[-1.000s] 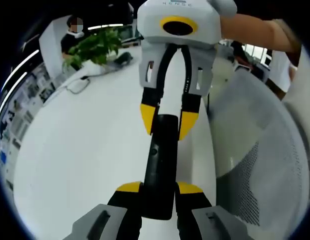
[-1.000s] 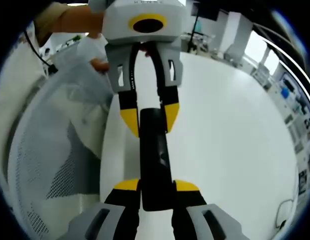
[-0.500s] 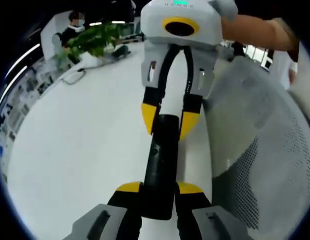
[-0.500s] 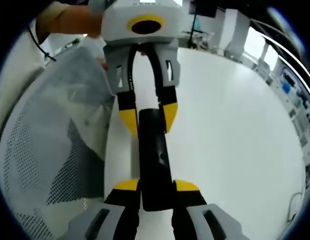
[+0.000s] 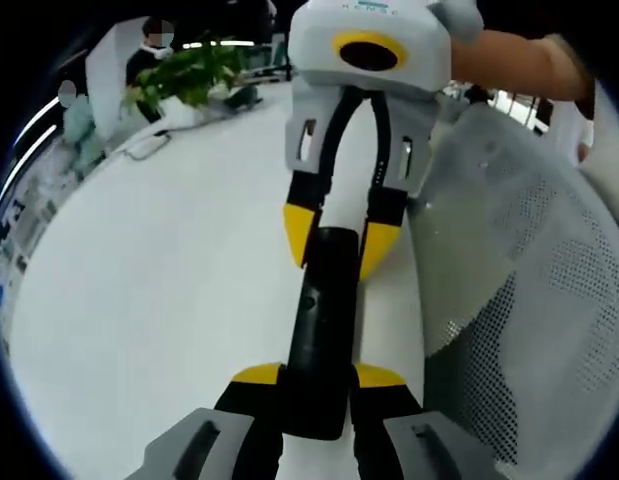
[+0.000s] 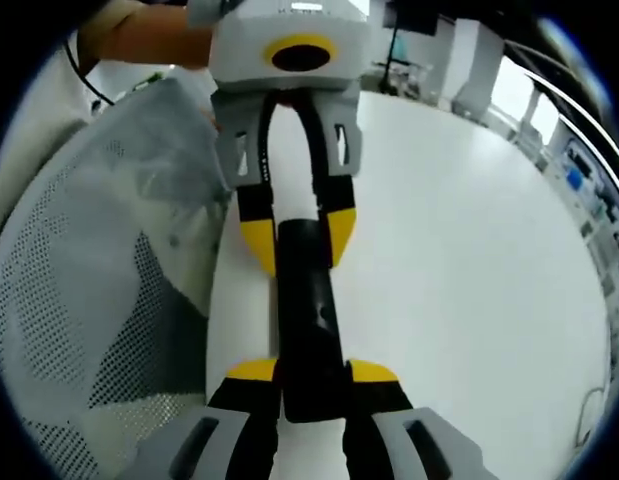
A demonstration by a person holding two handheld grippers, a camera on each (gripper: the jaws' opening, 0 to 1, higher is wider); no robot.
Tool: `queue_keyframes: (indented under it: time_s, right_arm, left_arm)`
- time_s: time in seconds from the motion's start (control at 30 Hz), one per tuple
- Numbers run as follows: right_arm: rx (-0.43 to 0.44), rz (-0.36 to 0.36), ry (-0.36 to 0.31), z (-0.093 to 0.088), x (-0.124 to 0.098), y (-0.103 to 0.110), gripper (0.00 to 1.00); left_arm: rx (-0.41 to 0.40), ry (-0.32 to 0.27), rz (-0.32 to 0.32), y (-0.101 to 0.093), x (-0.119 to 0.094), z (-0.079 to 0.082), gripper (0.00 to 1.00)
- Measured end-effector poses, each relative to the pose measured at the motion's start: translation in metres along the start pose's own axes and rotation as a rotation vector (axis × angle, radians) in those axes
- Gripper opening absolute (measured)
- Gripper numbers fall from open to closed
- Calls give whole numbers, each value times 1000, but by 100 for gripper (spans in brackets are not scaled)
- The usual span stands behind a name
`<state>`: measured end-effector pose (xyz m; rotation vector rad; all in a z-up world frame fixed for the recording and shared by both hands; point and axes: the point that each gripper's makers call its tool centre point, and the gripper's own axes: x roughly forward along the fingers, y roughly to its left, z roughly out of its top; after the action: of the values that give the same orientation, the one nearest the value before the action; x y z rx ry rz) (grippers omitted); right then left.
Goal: Press the specified remote control buttons in sequence, fully releasing each button before pressing the next.
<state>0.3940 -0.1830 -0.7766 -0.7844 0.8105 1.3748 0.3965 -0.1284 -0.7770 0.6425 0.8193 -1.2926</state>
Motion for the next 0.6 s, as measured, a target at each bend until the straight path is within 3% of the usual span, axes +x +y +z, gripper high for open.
queue_keyframes:
  time_s: [0.6]
  right_arm:
    - [-29, 5, 24, -7, 5, 2, 21]
  left_arm:
    - [38, -25, 14, -1, 3, -2, 24]
